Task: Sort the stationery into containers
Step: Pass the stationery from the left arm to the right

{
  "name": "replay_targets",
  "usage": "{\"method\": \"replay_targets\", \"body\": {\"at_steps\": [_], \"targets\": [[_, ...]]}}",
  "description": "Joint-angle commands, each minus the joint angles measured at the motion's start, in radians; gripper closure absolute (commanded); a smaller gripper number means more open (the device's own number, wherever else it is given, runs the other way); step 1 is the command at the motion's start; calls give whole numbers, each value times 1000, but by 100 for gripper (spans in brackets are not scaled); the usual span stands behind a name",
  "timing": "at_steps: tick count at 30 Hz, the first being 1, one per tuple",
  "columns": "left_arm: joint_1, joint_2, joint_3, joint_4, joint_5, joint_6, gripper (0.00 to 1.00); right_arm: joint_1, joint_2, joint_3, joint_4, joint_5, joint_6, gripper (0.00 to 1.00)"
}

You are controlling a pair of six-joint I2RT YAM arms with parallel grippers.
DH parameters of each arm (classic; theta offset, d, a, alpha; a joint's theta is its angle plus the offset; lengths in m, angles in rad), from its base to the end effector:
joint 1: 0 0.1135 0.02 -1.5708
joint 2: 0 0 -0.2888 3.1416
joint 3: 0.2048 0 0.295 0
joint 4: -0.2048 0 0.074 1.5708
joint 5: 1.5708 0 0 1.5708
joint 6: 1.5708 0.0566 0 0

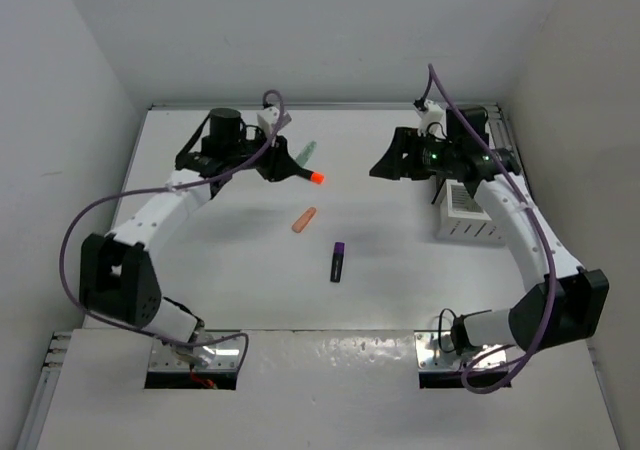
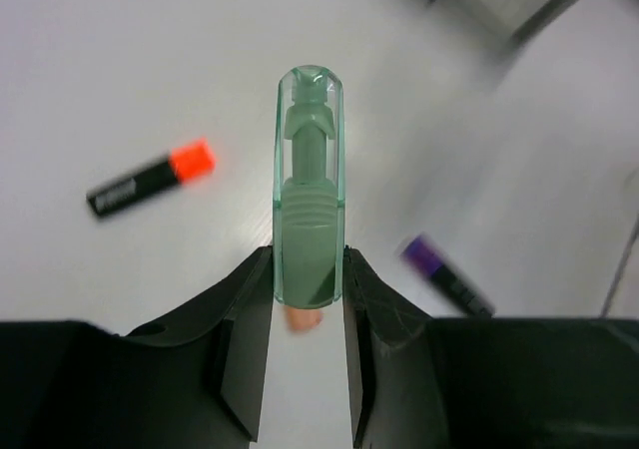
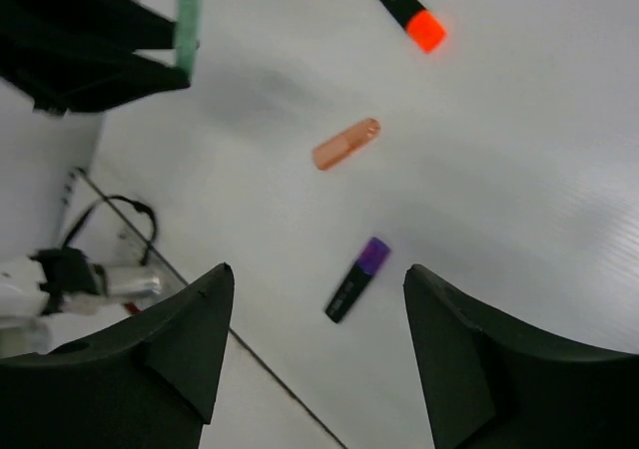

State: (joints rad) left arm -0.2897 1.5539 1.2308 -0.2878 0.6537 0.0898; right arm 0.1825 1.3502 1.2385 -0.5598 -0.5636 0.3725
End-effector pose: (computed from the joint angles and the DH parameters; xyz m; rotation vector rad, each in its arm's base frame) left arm 0.3787 -0.1488 0.2992 0.7668 2.0100 -0.8247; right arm 0.3347 0.0925 0.3469 -0.0999 2.2791 0.9278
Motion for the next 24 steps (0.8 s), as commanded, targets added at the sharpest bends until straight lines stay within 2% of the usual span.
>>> {"method": "replay_targets", "body": {"at_steps": [1,4,8,12,19,22,23,24], "targets": [[-29,-132,-80,310,152,-253,80,3,59,50,145,-53,212,31],[-48,-144,-61,348,149,-340,80,15,116,111,195,-68,282,27],[-69,-130,-42,390,155,-413,81,81,162,203,234,-59,263,23],[-85,-114,-24,389,162,-433,81,144,187,251,270,-33,244,20],[-114,-114,-27,397,161,-427,81,224,256,297,279,11,232,22],[-118,-118,-36,398,161,-427,81,235,286,297,290,1,238,37],[-120,-118,-39,395,161,-421,81,239,296,300,290,4,236,46],[-124,-121,-39,394,161,-420,81,239,299,297,290,5,236,63]]}}
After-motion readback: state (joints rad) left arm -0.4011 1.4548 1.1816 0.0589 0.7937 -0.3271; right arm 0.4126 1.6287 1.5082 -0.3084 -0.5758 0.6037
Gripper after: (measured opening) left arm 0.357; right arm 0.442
